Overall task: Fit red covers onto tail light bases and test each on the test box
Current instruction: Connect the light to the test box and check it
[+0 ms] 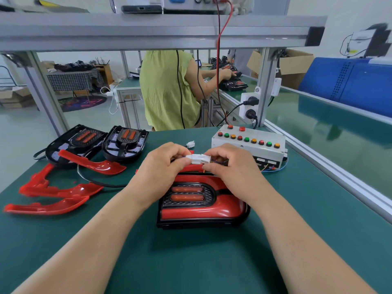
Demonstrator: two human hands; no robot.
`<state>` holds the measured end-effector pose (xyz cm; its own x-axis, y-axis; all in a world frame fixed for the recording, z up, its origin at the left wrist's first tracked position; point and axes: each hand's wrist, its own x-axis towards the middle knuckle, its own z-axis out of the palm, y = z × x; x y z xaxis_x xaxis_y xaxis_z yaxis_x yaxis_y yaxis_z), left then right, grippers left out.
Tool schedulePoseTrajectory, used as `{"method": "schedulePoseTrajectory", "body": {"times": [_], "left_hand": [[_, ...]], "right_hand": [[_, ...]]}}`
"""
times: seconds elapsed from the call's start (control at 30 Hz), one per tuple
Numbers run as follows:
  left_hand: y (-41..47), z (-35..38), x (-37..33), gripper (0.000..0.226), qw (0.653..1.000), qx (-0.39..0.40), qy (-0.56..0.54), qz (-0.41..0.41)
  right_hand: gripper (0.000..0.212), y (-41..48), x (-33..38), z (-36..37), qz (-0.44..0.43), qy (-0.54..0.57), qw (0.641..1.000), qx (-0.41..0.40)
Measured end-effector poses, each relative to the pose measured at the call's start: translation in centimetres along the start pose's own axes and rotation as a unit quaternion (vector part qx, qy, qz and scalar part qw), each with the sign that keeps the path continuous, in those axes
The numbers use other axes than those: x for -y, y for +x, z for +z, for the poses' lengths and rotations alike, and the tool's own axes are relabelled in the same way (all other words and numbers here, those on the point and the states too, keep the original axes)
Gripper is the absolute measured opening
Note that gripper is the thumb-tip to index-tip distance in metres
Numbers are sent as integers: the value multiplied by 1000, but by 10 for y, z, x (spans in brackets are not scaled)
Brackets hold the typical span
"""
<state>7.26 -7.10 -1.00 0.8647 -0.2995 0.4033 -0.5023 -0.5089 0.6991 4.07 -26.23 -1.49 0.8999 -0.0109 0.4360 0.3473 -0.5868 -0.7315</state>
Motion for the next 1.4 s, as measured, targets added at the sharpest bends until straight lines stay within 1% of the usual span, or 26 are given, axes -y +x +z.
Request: {"method": "schedulePoseTrajectory", "body": {"times": [0.23,0.4,0.43,0.47,0.57,0.6,0.73,0.93,1.17,1.27,1.4], "left_hand": [[-2,2,-3,6,1000,0,-9,26],[-2,2,-1,8,999,2,-24,25],[-2,2,-1,8,999,-3,-25,25],[-1,2,1,9,999,-8,-26,22],[-1,3,4,12,999,-17,-33,8],[-1,3,4,12,999,-18,-38,5],[1,4,5,14,998,-16,-62,-1],[2,5,2,12,996,-3,-91,-3],[1,4,0,13,994,3,-112,-16],[1,2,-2,10,992,6,-127,-26],[1,3,-2,10,991,9,-132,-30]], "right_hand": [[29,-1,3,0,-2,-1,1000,12],[51,-2,1,-2,17,26,999,15],[50,-2,0,-4,18,22,1000,12],[45,-1,-1,-7,20,20,1000,7],[13,0,-4,-12,35,27,999,3],[8,0,-4,-13,40,30,999,4],[14,0,-4,-11,43,40,998,2],[20,0,-2,-8,22,31,999,0],[17,-1,0,-7,21,22,1000,2],[14,-1,1,-6,24,22,999,-1],[15,-2,1,-5,20,13,1000,-3]]}}
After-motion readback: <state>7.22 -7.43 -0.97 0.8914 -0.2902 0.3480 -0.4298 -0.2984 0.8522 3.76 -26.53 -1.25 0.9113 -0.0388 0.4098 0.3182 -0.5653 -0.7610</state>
